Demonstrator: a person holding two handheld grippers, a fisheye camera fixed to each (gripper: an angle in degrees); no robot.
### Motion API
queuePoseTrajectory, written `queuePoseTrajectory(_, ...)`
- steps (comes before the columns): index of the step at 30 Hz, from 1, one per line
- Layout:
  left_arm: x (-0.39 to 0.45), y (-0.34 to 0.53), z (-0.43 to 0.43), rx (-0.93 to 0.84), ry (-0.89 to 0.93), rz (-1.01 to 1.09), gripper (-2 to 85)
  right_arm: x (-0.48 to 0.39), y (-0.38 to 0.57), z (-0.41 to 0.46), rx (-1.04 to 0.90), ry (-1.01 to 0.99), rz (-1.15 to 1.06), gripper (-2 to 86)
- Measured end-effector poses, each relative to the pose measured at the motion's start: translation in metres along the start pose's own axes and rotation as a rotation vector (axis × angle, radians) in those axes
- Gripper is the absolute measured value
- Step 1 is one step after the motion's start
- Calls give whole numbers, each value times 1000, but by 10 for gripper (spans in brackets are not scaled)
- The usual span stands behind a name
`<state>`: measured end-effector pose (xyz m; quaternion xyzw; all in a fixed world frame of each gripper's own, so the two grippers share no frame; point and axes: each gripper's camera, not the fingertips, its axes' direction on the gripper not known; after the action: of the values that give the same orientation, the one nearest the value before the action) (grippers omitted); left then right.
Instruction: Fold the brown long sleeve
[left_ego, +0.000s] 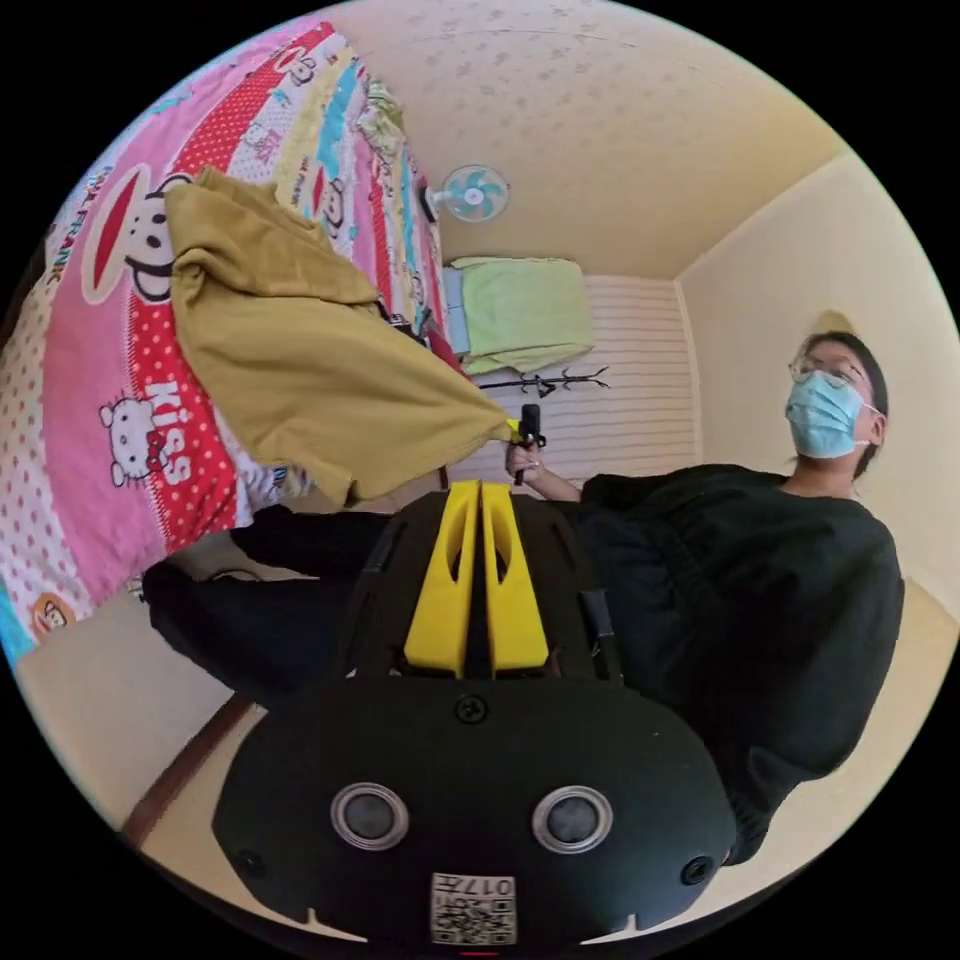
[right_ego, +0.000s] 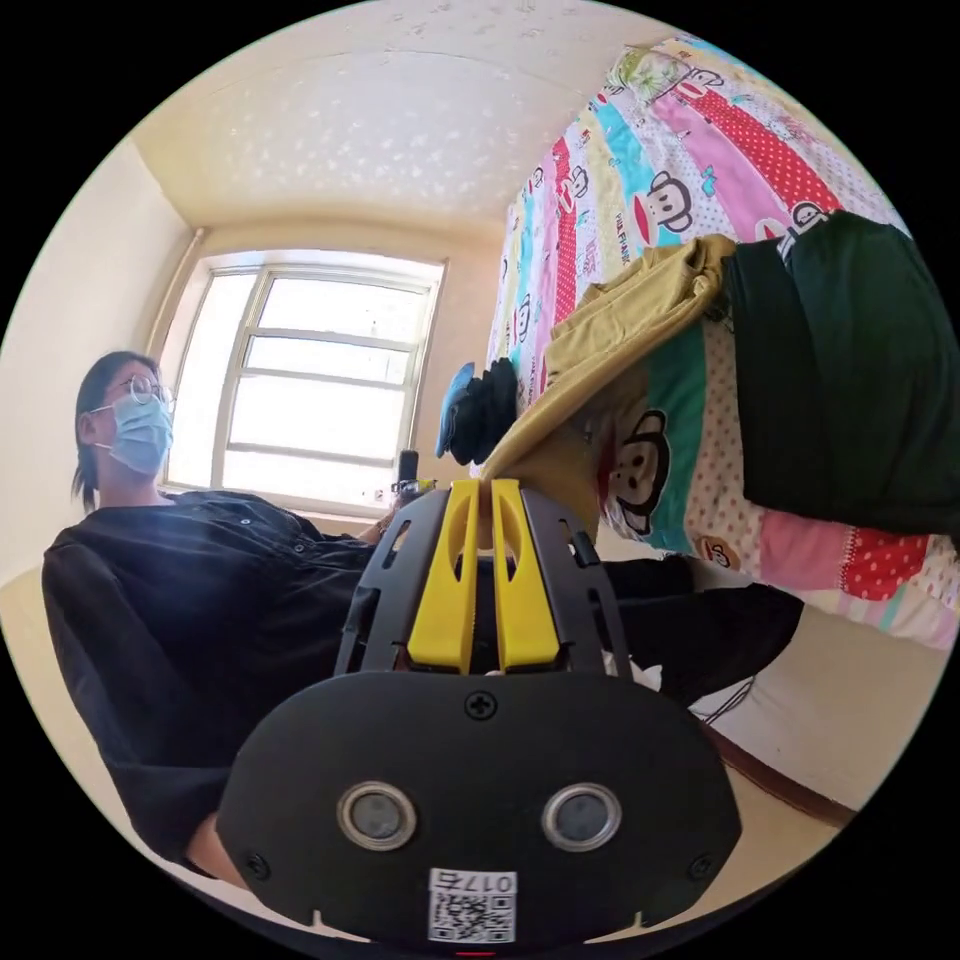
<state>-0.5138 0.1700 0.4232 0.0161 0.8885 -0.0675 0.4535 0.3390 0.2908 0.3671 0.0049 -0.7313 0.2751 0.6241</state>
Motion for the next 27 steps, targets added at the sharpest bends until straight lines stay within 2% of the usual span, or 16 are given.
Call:
queuePoseTrajectory(1,-18,-3,6,-5,-74,-85,38,7,5,3,12,2,25,27)
queuePoseTrajectory(4,-68,-14,42,-62,-137,-305,137,31,28,15,79,-4,129,27)
queuePoseTrajectory(6,-91,-21,74,-155,-143,-362,151,36,38,23,127,-36,160,27)
queuePoseTrajectory(10,-123,-32,140,-331,-291,-409,167,28,39,29,184,-81,140,28)
queuePoseTrajectory(13,-146,-32,167,-370,-387,-448,176,20,34,30,201,-84,137,29)
queuePoseTrajectory(16,-156,-32,170,-308,-462,-401,152,11,31,27,188,-61,133,29)
queuePoseTrajectory(17,-156,-31,167,-274,-441,-393,141,9,31,25,178,-54,136,29)
queuePoseTrajectory(19,-159,-26,155,-180,-244,-411,57,7,32,21,156,-47,140,28)
queuePoseTrajectory(21,-154,-18,144,-169,-65,-393,43,4,36,11,124,-41,137,28)
queuePoseTrajectory(24,-114,-4,108,-161,204,-251,39,-7,46,-7,87,-45,98,27)
queuePoseTrajectory(27,-52,21,34,45,391,-91,38,-26,60,-27,58,-27,81,26)
